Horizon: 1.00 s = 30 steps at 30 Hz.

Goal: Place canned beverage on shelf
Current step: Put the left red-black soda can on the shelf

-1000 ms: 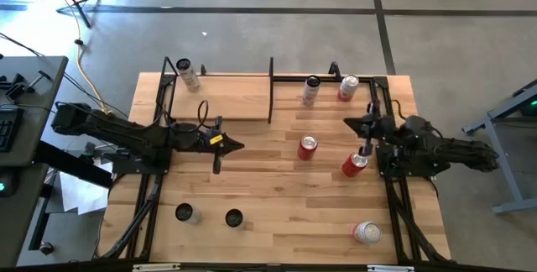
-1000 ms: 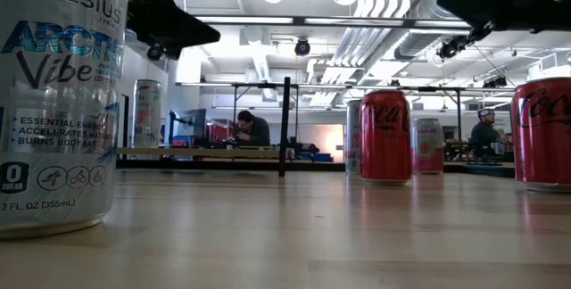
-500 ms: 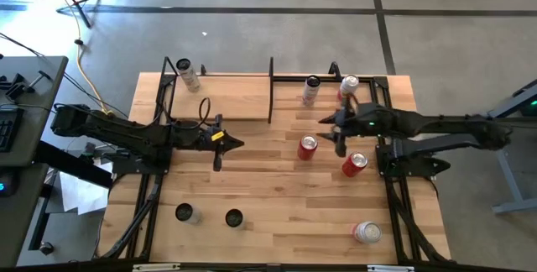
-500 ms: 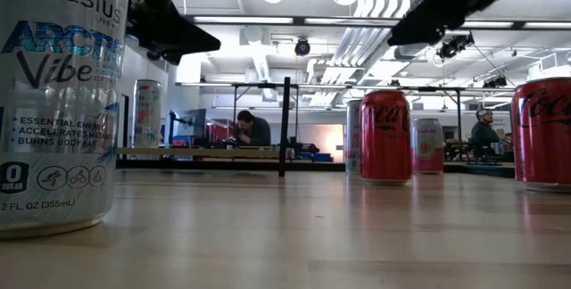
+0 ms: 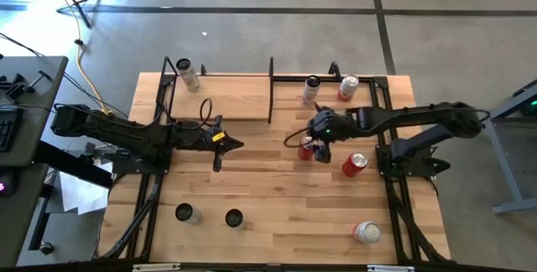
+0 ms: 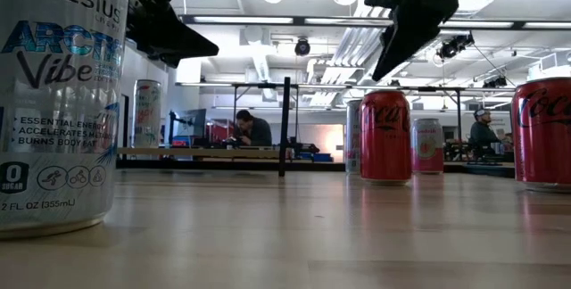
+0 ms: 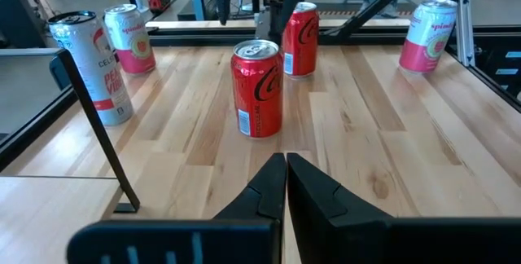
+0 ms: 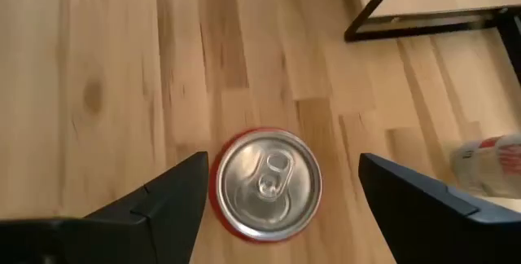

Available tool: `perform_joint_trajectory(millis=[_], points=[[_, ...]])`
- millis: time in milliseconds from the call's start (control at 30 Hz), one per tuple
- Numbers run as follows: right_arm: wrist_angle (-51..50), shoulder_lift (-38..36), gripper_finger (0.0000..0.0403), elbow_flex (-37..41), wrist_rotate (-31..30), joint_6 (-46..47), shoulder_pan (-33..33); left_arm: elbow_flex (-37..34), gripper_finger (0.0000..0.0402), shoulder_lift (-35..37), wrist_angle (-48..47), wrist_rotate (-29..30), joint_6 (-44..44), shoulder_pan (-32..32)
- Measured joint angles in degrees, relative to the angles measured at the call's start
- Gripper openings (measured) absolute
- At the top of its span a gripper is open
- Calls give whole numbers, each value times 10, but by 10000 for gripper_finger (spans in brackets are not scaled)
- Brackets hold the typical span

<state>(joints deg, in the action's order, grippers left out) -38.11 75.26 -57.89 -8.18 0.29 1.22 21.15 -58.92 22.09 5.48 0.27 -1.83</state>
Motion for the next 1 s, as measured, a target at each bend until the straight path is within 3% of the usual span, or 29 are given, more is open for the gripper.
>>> perform_joint_trajectory(millis=[333, 533, 867, 1000], points=[[-67, 90, 303, -56, 41, -83, -1, 0, 5, 0, -1, 0, 0, -1], [-73, 108, 303, -58, -4, -113, -1, 0, 5, 0, -3, 0, 0, -1], [-104, 110, 303, -96, 29, -83, -15, 0, 5, 0, -5, 0, -2, -1], [-109, 110, 303, -115, 10, -52, -26, 0, 5, 0, -5, 0, -2, -1]])
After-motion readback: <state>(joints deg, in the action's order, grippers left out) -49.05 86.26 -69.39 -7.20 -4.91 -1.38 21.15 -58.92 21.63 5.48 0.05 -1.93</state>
